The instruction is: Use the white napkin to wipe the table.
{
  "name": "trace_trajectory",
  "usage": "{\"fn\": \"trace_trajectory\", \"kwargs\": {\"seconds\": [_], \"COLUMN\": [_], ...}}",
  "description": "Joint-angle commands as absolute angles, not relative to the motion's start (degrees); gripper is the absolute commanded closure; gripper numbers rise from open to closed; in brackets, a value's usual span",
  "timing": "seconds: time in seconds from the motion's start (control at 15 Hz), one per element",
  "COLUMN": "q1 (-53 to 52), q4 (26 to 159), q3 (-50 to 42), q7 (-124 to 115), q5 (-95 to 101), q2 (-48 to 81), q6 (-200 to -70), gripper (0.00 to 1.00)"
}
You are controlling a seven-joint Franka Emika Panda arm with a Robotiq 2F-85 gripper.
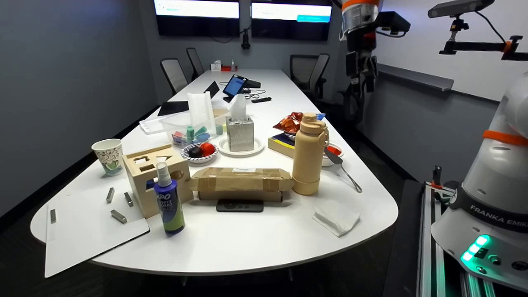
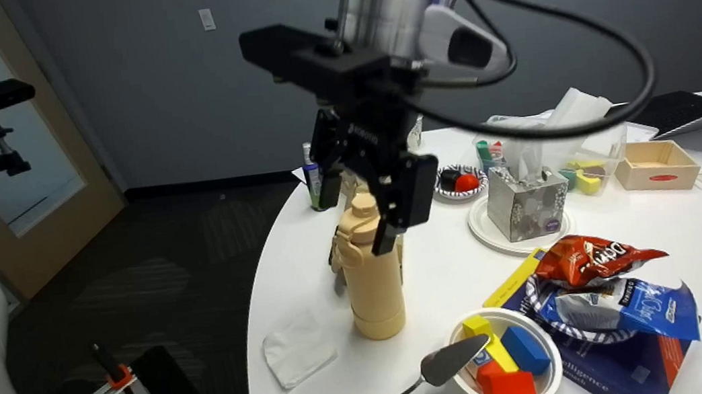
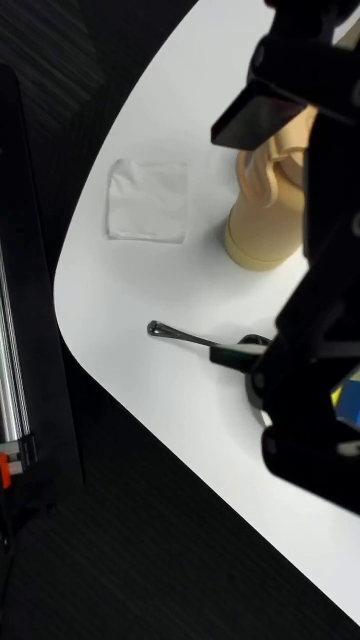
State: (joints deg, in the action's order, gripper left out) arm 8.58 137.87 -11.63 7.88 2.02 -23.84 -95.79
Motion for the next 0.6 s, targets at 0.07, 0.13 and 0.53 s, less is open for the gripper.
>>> {"fn": "trace_trajectory", "kwargs": {"seconds": [0.07,0.13,0.53], "q1": [8.6,8.4,4.8], "q4": [152.3,154.6,159.5], "q3": [-11.0,-10.9,-8.0], "q7": [6.9,6.9,6.8], "q5": [-1.8,-2.9,-7.7], "q2": [-30.7,-30.4,-24.2], "q6": [-106.7,-110.7,-126.3], "gripper": [0.0,0.0,0.0]}}
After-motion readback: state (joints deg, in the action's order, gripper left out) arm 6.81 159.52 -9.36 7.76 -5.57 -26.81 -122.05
